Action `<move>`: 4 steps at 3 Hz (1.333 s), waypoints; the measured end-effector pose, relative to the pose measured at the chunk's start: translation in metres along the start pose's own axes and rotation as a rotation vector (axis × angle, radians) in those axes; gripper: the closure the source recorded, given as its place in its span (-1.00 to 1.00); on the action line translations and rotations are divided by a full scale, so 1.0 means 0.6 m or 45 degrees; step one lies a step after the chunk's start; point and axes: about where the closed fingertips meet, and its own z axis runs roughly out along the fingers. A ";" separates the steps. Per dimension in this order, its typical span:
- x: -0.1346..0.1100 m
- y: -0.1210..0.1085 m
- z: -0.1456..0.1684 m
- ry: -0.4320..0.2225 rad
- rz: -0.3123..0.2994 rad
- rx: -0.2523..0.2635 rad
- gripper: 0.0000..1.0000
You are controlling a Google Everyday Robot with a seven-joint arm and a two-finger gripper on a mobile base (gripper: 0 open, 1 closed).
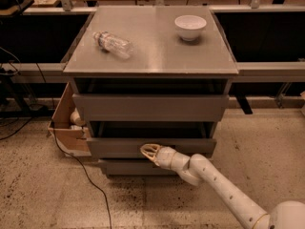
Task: Close middle drawer
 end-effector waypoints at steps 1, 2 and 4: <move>-0.010 -0.013 0.036 -0.024 -0.005 0.009 1.00; -0.022 -0.022 0.067 -0.048 -0.010 0.015 1.00; -0.020 -0.013 0.062 -0.072 0.005 -0.007 1.00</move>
Offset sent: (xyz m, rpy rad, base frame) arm 0.0431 0.0447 0.0203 0.0457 -0.0422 -0.0056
